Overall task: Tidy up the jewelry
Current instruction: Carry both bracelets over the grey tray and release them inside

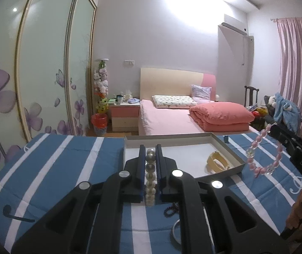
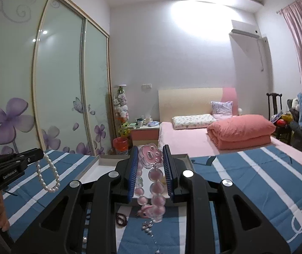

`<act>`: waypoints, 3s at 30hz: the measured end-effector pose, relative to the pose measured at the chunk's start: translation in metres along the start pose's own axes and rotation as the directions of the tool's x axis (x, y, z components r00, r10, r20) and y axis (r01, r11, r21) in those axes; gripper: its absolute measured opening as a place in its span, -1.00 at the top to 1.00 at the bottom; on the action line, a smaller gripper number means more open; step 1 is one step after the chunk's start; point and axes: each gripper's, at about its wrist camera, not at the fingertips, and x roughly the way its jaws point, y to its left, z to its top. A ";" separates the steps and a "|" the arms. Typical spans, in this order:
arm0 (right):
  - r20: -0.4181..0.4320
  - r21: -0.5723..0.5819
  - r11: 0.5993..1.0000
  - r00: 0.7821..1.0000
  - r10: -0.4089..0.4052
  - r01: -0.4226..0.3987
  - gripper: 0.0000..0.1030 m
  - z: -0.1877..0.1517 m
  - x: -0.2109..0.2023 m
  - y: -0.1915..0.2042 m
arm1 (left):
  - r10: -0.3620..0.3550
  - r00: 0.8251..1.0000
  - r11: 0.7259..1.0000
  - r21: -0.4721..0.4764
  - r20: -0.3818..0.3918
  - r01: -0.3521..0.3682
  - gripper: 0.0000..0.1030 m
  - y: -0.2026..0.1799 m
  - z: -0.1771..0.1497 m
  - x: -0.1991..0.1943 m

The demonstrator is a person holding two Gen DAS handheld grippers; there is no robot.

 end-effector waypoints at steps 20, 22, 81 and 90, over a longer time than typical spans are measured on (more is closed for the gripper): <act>0.043 -0.043 0.998 0.998 -0.052 0.054 0.52 0.003 0.046 -0.008 | 0.136 0.991 0.990 0.045 0.005 -0.137 0.81 -0.023 0.019 0.074; 0.036 -0.047 0.997 0.998 -0.054 0.055 0.52 0.002 0.053 -0.005 | 0.129 0.992 0.991 0.037 0.001 -0.129 0.81 -0.024 0.020 0.083; -0.176 0.089 0.995 0.982 0.061 -0.045 -0.02 -0.005 0.043 -0.015 | -0.134 0.986 0.990 -0.053 -0.097 0.129 0.04 -0.014 0.007 0.087; -0.217 0.131 0.989 0.972 0.092 -0.064 -0.02 -0.025 0.009 -0.019 | -0.176 0.975 0.984 -0.064 -0.134 0.169 -0.10 -0.016 -0.014 0.052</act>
